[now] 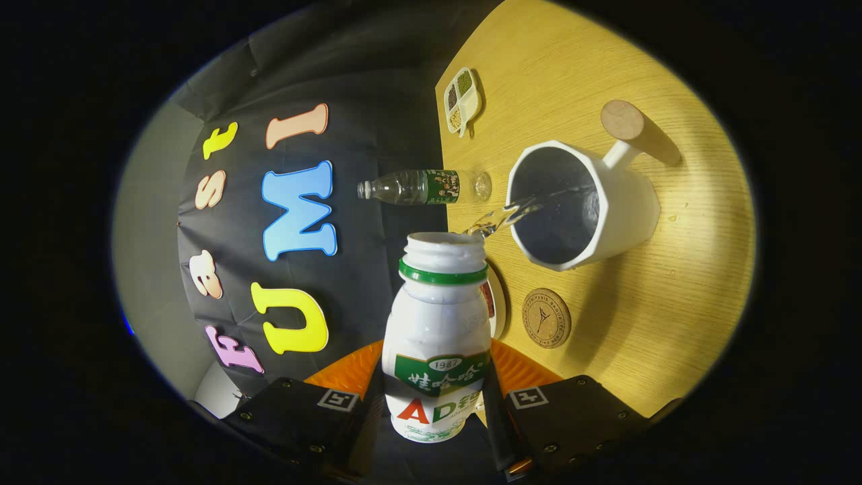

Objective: Take the bottle from table, then pour the juice into the cup, finally place the bottle on the coaster

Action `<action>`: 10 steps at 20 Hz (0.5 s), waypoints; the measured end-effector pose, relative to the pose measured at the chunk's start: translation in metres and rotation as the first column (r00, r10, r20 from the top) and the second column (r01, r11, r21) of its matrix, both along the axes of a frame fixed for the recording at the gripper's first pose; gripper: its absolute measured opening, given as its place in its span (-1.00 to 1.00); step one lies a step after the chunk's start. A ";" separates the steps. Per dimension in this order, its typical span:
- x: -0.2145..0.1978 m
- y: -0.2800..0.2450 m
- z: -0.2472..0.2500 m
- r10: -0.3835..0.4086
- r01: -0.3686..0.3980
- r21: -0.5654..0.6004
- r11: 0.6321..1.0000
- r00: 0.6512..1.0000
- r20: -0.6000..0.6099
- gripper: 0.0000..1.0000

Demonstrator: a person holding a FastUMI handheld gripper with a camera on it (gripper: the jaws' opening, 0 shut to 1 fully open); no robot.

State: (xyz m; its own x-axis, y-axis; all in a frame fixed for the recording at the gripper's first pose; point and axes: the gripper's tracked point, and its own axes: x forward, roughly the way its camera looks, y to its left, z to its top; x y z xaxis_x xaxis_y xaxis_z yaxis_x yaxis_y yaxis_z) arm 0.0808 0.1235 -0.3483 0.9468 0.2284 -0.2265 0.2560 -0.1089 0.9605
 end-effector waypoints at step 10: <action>0.002 0.002 0.002 -0.005 0.005 0.017 1.000 1.000 -0.005 0.33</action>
